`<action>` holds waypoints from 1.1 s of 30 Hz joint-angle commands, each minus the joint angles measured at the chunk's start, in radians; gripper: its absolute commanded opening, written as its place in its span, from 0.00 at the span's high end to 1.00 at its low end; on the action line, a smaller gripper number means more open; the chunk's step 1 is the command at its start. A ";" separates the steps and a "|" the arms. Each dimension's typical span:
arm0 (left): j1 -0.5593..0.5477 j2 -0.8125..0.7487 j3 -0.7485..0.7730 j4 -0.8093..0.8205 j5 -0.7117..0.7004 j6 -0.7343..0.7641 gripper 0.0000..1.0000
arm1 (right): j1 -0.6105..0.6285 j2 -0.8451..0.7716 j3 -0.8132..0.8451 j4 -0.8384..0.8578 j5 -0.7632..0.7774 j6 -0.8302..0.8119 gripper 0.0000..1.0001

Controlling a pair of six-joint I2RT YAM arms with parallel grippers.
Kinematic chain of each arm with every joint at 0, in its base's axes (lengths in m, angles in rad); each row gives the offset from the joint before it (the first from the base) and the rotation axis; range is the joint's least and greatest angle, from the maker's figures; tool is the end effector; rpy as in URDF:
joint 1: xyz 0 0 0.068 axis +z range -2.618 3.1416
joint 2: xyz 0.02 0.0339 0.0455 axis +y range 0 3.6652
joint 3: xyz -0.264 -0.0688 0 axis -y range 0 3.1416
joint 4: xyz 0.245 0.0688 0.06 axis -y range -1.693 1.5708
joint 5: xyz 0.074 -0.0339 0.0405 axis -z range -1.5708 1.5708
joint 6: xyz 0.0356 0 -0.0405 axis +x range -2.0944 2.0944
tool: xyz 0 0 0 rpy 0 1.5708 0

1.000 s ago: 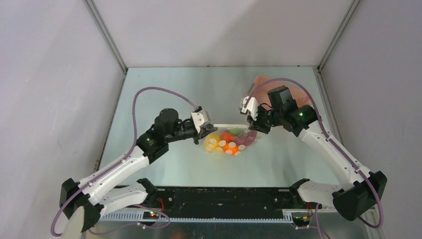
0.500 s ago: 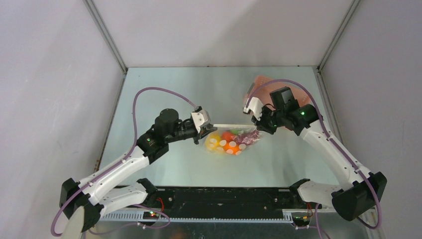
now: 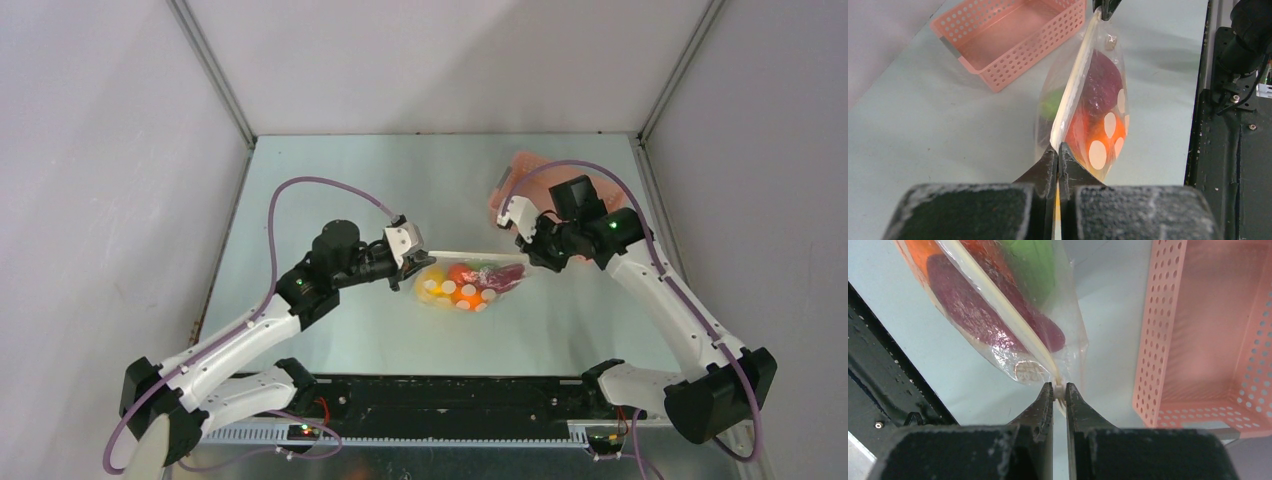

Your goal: Place the food in the zip-top bag and seal the zipper

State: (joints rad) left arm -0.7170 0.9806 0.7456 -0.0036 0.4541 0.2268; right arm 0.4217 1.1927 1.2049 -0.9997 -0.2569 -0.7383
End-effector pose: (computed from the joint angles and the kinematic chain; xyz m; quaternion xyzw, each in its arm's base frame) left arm 0.1618 -0.1618 0.3091 0.4721 0.6191 -0.3178 0.5411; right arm 0.2030 0.1010 0.3313 -0.5514 0.7744 0.0762 0.3009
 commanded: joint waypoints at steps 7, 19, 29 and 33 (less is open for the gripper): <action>0.016 -0.026 -0.005 0.027 -0.025 0.004 1.00 | -0.032 0.032 0.022 -0.133 0.271 0.030 0.95; 0.016 -0.018 0.000 0.021 -0.027 0.006 1.00 | -0.034 0.060 0.037 -0.147 0.357 0.043 0.96; 0.017 -0.007 0.009 0.059 -0.052 -0.050 1.00 | 0.007 -0.029 0.032 -0.011 0.064 -0.062 0.64; 0.016 -0.019 0.011 0.064 -0.154 -0.142 1.00 | 0.011 -0.123 -0.020 0.124 -0.045 -0.063 0.02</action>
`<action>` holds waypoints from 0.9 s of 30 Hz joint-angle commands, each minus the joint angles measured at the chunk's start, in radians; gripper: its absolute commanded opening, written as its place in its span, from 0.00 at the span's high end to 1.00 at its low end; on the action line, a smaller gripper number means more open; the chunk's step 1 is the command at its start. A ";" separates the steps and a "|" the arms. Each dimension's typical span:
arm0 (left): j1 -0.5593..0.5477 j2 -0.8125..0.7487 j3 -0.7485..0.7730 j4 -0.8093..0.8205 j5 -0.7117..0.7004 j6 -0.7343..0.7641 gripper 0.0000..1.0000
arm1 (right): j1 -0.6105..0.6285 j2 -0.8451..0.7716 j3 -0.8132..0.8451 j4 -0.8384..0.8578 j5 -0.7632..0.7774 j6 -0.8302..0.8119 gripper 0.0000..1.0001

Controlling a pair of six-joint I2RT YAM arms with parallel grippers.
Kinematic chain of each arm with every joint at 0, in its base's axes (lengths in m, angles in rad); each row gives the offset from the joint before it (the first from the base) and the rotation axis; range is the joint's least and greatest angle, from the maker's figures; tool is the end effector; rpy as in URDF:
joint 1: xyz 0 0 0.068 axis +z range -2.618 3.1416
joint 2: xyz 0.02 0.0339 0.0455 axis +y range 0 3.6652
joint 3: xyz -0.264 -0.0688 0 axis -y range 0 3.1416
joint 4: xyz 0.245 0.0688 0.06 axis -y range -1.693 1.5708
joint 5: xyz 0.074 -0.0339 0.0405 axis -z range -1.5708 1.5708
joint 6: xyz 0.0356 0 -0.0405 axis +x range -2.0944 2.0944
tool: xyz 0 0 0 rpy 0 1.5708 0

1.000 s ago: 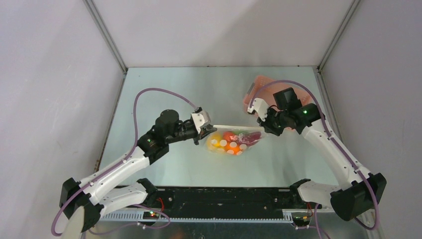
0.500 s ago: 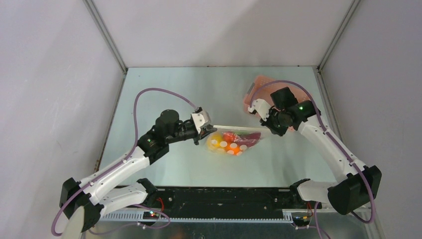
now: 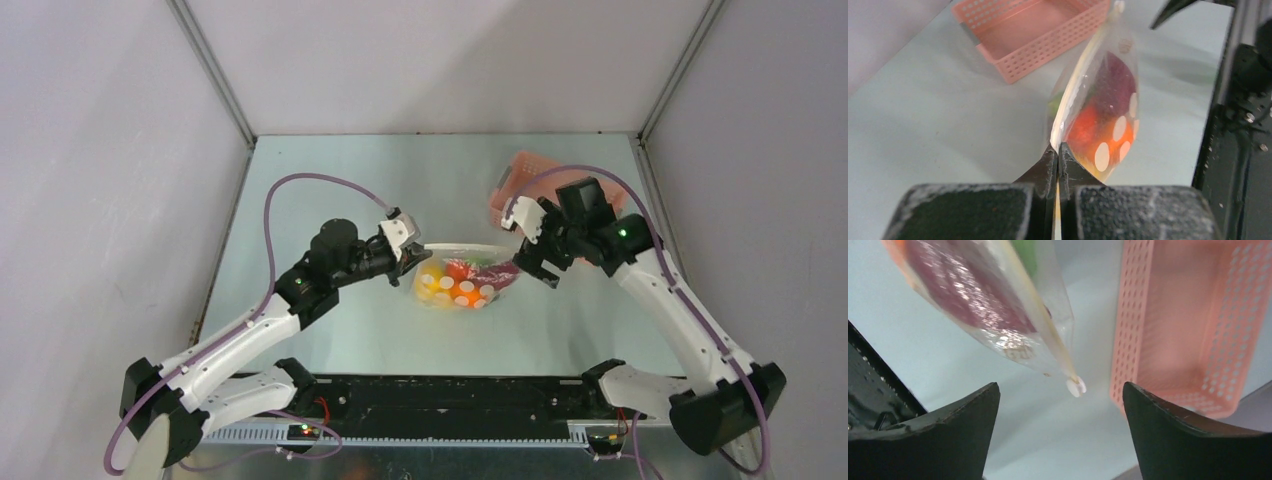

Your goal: Place the food in the zip-top bag and seal the zipper

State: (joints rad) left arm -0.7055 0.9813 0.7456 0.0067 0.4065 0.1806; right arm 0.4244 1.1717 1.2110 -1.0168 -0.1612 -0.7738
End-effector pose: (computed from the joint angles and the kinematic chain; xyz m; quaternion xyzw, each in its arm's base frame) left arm 0.1655 -0.1595 0.3098 0.4422 0.6393 -0.3107 0.5470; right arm 0.1989 0.0962 0.3358 -0.5570 0.7739 0.0252 0.3003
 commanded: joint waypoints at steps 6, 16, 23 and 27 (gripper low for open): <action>0.014 -0.002 0.016 0.029 -0.584 -0.355 1.00 | -0.001 -0.293 -0.141 0.521 -0.091 0.251 0.01; 0.138 0.039 0.073 -0.249 -0.816 -0.657 1.00 | -0.095 -0.371 -0.202 0.677 0.103 0.645 0.00; 0.200 -0.063 0.029 -0.378 -0.930 -0.755 1.00 | -0.123 -0.422 -0.305 0.735 0.244 0.765 0.01; 0.209 -0.124 -0.010 -0.461 -1.000 -0.839 0.99 | -0.137 -0.474 -0.363 0.751 0.293 0.833 0.01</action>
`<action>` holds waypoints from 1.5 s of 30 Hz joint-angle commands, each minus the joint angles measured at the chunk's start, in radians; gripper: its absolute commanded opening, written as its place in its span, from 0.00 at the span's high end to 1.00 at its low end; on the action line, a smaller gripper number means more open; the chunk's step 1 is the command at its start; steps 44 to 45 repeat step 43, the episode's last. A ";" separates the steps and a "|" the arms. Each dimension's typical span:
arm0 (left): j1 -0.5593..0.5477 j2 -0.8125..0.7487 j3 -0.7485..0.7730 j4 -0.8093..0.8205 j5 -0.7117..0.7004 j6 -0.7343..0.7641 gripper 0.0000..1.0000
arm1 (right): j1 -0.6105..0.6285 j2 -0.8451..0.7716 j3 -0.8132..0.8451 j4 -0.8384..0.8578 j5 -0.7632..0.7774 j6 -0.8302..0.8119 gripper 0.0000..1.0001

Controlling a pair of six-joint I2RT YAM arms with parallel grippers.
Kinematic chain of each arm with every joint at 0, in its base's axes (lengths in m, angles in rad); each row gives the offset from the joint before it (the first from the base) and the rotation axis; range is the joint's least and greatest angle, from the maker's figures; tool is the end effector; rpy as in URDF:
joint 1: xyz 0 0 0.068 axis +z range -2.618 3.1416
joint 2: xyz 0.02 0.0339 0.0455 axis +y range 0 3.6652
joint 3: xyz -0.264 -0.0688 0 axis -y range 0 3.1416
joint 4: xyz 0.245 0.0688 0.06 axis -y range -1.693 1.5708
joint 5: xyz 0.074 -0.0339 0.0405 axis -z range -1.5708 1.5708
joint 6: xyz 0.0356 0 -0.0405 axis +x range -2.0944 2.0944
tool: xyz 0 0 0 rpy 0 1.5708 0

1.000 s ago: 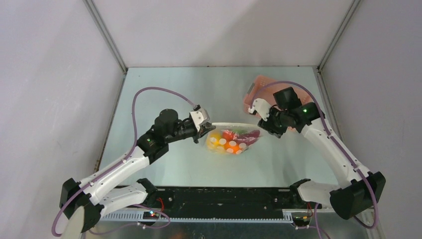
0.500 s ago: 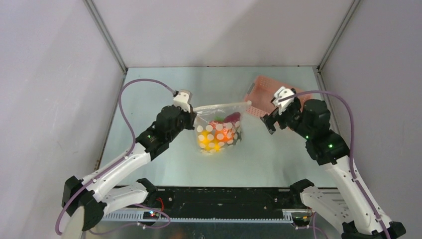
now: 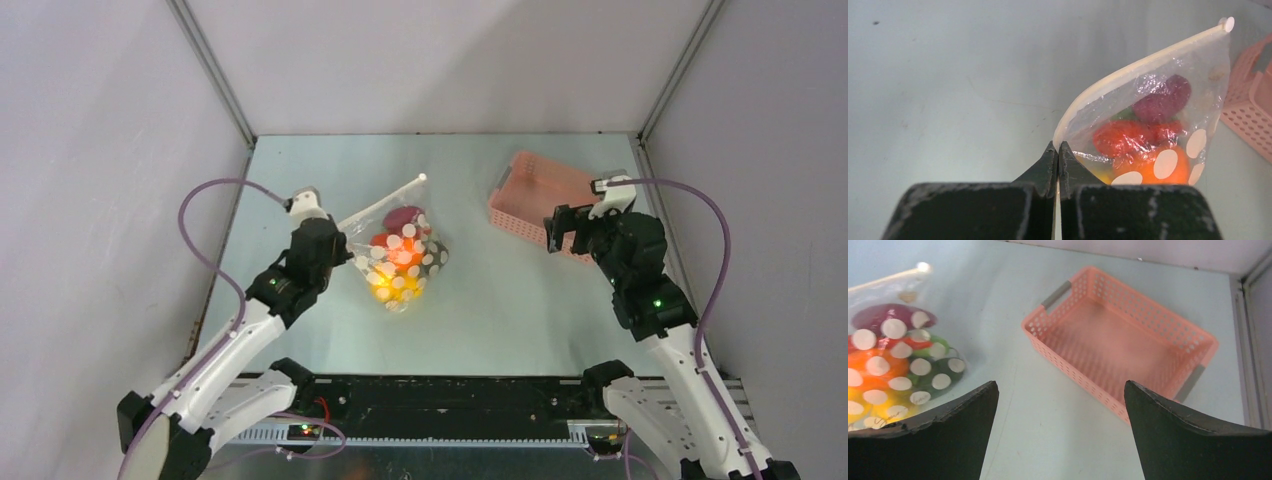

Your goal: Place the food in the zip-top bag and seal the zipper

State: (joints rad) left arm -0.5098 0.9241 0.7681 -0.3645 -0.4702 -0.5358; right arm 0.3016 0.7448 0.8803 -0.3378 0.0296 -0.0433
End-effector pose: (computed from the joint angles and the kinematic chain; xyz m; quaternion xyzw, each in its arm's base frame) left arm 0.1859 -0.0855 0.2928 -0.1277 0.8399 -0.0688 0.5231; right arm 0.1606 0.0489 0.3630 -0.1237 0.7649 0.0700 0.6282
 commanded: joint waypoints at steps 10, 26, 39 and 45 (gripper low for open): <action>0.031 -0.204 -0.126 -0.271 -0.259 -0.326 0.42 | -0.048 -0.077 -0.104 0.025 0.317 0.199 0.01; 0.031 -0.232 0.208 -0.364 -0.385 -0.265 0.00 | -0.077 -0.176 -0.132 -0.126 0.460 0.372 0.01; 0.031 -0.207 0.195 -0.260 -0.370 -0.212 0.00 | -0.077 -0.229 -0.132 -0.179 0.452 0.401 0.01; 0.031 -0.189 0.200 -0.261 -0.371 -0.205 0.00 | -0.077 -0.236 -0.132 -0.168 0.444 0.374 0.01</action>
